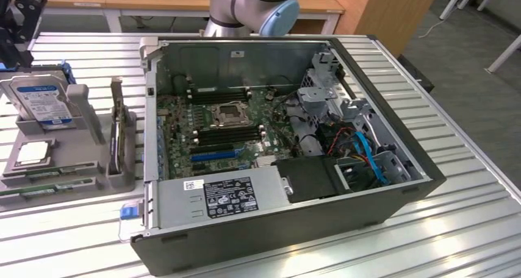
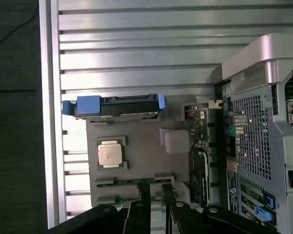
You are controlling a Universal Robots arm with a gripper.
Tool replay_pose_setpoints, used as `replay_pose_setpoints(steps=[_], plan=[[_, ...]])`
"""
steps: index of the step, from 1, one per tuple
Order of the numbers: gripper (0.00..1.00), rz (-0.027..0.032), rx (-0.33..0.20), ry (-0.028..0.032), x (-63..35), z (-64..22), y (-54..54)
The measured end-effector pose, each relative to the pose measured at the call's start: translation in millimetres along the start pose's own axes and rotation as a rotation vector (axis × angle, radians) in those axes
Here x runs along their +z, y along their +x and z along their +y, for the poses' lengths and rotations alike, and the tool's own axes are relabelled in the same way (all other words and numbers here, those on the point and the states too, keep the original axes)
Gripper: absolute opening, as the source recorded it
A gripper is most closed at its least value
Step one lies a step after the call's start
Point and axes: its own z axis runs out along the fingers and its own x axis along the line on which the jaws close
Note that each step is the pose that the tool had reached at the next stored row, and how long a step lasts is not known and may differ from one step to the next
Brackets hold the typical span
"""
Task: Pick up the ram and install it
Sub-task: 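Pick up the ram and move it above insertion slot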
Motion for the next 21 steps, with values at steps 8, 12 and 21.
replay_pose_setpoints(steps=[8,12,21], plan=[[0.24,0.0065,-0.147,-0.0034,0.0,0.0,-0.1],[0.24,0.0102,-0.218,-0.0051,0.1,0.0,-0.1],[0.24,0.0259,-0.344,0.0046,0.1,-0.1,-0.1]])
